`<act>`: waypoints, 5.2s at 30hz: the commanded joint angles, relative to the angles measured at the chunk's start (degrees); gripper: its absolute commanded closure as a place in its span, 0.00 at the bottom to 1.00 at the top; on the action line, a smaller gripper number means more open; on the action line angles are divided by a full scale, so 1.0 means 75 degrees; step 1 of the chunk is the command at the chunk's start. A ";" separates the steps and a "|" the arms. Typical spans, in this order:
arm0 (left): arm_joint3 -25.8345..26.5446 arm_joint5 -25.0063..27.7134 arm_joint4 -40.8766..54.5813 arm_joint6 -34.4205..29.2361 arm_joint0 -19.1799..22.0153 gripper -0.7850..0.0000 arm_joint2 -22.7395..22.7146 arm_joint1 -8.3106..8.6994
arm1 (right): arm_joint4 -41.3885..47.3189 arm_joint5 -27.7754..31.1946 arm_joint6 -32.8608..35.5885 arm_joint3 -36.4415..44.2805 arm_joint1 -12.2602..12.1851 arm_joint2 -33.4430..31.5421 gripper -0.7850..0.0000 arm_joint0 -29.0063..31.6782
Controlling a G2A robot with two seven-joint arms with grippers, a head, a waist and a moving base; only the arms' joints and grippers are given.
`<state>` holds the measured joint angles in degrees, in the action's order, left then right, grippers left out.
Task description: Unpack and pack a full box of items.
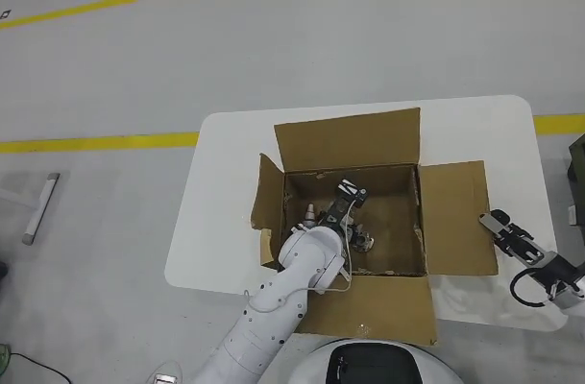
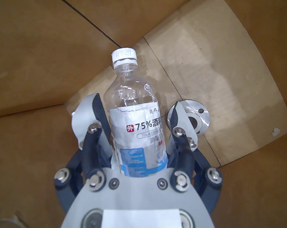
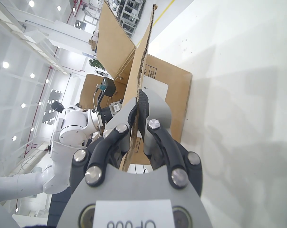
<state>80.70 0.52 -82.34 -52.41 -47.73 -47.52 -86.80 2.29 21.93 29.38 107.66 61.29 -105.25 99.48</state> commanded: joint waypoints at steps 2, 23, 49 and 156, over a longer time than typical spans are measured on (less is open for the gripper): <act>-0.0068 0.0002 -0.0011 0.0003 -0.0011 0.21 -0.0016 -0.0019 | 0.0000 -0.0004 0.0008 -0.0015 0.0002 0.0020 1.00 -0.0019; -0.0379 -0.0001 -0.0234 0.0018 -0.0075 0.18 -0.0211 -0.0124 | -0.0008 0.0044 -0.0047 0.0033 0.0025 0.0010 1.00 0.0088; 0.2080 0.0176 0.0111 0.0165 -0.1002 1.00 -0.0834 -0.0089 | 0.0202 0.0015 0.0013 0.0047 0.0001 -0.0681 1.00 0.0058; 0.2915 -0.0245 -0.1623 0.0123 -0.3340 0.00 -0.4312 0.0500 | -0.0121 0.0389 -0.0724 0.1970 0.0118 -0.2750 0.00 0.0541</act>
<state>101.91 -1.34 -94.62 -51.58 -72.53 -79.81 -83.07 1.56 24.54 23.28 120.20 62.21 -125.16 103.48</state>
